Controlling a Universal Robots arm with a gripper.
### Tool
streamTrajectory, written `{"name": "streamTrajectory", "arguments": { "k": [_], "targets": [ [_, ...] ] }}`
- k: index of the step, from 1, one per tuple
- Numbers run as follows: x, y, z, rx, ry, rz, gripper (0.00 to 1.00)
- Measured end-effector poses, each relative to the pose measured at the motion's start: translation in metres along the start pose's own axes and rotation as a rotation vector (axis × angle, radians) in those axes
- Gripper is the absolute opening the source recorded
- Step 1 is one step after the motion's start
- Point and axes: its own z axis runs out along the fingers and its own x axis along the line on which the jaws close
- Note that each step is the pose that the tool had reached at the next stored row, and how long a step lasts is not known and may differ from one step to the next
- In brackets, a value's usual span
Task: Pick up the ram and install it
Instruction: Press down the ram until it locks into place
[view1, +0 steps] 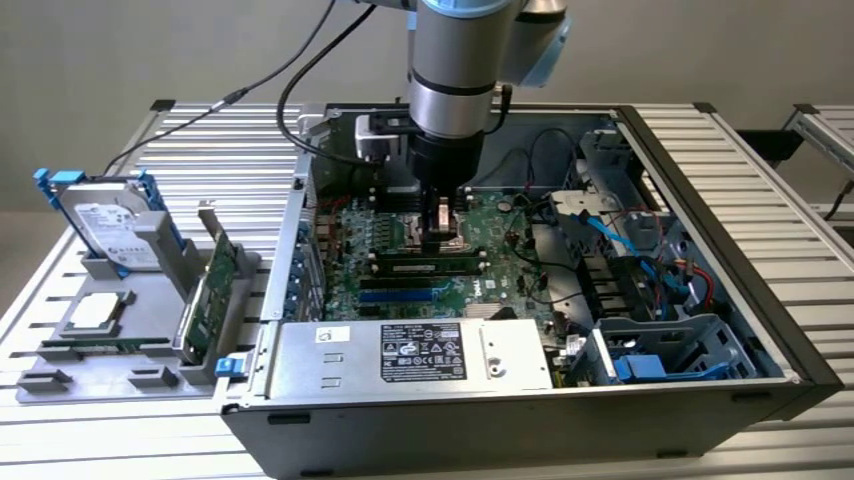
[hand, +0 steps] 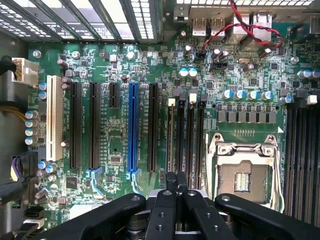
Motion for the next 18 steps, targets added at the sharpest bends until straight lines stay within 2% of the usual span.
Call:
{"name": "streamTrajectory", "arguments": {
  "k": [15, 18],
  "targets": [
    [0.0001, 0.0, -0.0001, -0.0001, 0.0002, 0.0, 0.11],
    [0.0022, 0.0, -0.0002, -0.0006, -0.0064, 0.01, 0.11]
  ]
}}
